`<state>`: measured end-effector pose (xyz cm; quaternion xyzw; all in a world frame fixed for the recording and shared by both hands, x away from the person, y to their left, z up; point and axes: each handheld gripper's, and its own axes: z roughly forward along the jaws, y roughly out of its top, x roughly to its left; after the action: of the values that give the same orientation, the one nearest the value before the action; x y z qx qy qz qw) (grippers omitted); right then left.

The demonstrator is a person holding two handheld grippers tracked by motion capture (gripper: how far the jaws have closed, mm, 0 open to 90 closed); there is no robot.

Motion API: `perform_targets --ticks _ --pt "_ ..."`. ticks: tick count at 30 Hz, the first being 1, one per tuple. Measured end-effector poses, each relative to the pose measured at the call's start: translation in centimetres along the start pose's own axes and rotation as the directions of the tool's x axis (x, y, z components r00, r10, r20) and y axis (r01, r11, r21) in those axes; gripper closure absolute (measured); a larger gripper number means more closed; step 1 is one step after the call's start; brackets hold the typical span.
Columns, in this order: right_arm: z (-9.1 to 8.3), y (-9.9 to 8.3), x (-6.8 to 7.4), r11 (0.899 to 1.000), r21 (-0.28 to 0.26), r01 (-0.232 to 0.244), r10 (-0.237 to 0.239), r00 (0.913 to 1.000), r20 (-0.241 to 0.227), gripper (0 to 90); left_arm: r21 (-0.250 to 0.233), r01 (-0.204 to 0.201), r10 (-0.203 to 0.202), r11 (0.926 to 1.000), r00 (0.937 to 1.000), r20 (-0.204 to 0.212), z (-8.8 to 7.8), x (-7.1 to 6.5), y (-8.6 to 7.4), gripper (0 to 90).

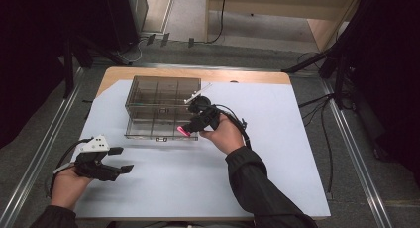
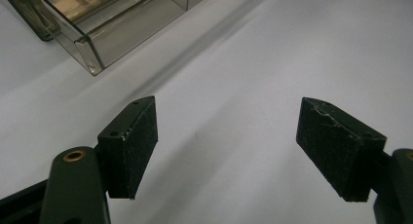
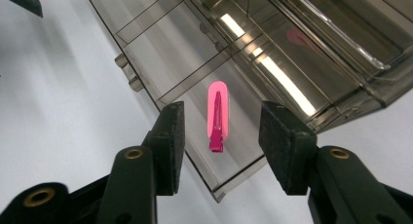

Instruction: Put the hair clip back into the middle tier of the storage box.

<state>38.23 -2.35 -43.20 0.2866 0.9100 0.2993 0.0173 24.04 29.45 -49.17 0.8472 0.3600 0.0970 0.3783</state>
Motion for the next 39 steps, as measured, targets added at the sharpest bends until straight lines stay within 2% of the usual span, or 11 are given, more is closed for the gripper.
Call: perform_targets --ticks 6,17,20,32,39 --pt "-0.7 -0.7 -0.3 1.000 -0.011 -0.009 0.009 0.9999 0.006 54.2 0.014 -0.009 0.010 0.9999 0.9999 -0.009 0.3 0.2 0.3 24.0" --pt "-2.1 -2.2 -1.2 0.998 -0.053 -0.036 0.037 0.9993 0.008 50.0 0.012 -0.019 0.019 0.9997 0.9998 0.001 0.7 0.4 0.8 24.0" --pt "-2.6 -2.7 -1.7 0.997 -0.062 -0.046 0.047 0.9988 0.012 46.5 0.011 -0.024 0.024 0.9996 0.9997 0.004 0.8 0.3 0.9 24.0" --pt "-3.7 -4.1 -2.9 0.994 -0.088 -0.058 0.060 0.9979 0.022 44.2 0.007 -0.024 0.024 0.9997 0.9996 0.011 0.7 0.3 1.0 24.0" --pt "-4.3 -5.1 -3.8 0.991 -0.115 -0.068 0.072 0.9969 0.030 39.8 0.007 -0.024 0.024 0.9997 0.9997 0.007 0.7 0.3 1.0 24.0"
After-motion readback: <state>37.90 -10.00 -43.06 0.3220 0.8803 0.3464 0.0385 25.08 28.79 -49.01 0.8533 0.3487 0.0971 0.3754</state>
